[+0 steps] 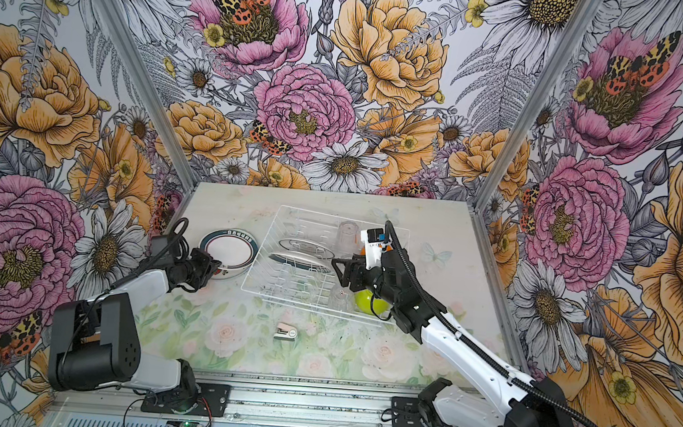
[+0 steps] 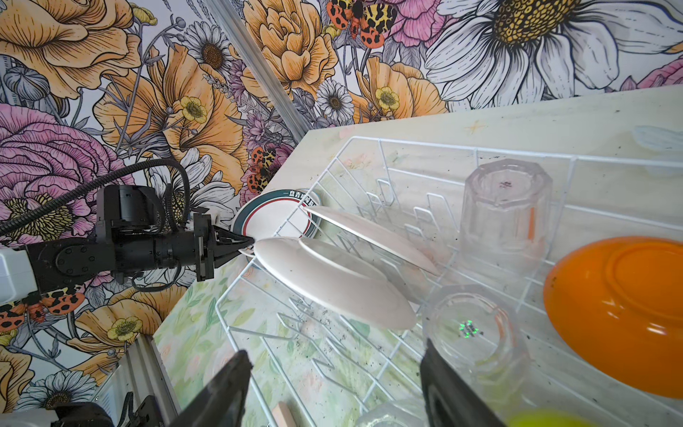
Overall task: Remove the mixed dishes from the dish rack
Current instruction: 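Carry the plate with the left gripper and lower it flat onto the table, then open the left gripper and raise it off the plate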
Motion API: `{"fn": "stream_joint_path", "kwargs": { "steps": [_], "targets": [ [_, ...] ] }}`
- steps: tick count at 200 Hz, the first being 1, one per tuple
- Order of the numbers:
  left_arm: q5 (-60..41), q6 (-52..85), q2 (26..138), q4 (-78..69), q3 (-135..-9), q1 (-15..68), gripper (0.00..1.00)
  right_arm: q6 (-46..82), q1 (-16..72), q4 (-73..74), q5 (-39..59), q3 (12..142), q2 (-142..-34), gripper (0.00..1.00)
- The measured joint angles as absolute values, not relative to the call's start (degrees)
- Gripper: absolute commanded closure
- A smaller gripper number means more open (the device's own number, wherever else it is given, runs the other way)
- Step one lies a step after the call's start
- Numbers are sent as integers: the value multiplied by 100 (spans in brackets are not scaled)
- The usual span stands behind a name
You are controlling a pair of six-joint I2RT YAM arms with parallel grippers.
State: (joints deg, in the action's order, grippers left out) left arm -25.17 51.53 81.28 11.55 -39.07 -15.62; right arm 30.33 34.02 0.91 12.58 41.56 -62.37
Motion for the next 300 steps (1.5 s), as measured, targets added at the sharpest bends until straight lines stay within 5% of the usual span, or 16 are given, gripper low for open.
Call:
{"fn": "stream_joint_path", "kwargs": {
  "steps": [35, 57, 81, 115, 214, 300],
  "targets": [
    [-2512, 5013, 8224, 1304, -4032, -1594, 100, 3039, 3402, 93, 1260, 4110, -6215, 27],
    [-2506, 4890, 8272, 1428, -4160, -1594, 50, 3052, 3391, 89, 1262, 4049, -6187, 27],
    [-2471, 4746, 8320, 1647, -4335, -1597, 24, 3057, 3376, 93, 1249, 4005, -6178, 27],
    [-2351, 4530, 8320, 1920, -4362, -1605, 2, 3076, 3367, 67, 1219, 3946, -6086, 27],
    [-2316, 4320, 8114, 2259, -4362, -1605, 1, 3096, 3365, 23, 1223, 3872, -5994, 27],
    [-2029, 4136, 5214, 2543, -3905, -976, 1, 3063, 3378, -152, 1468, 3868, -6084, 29]
  ]
}}
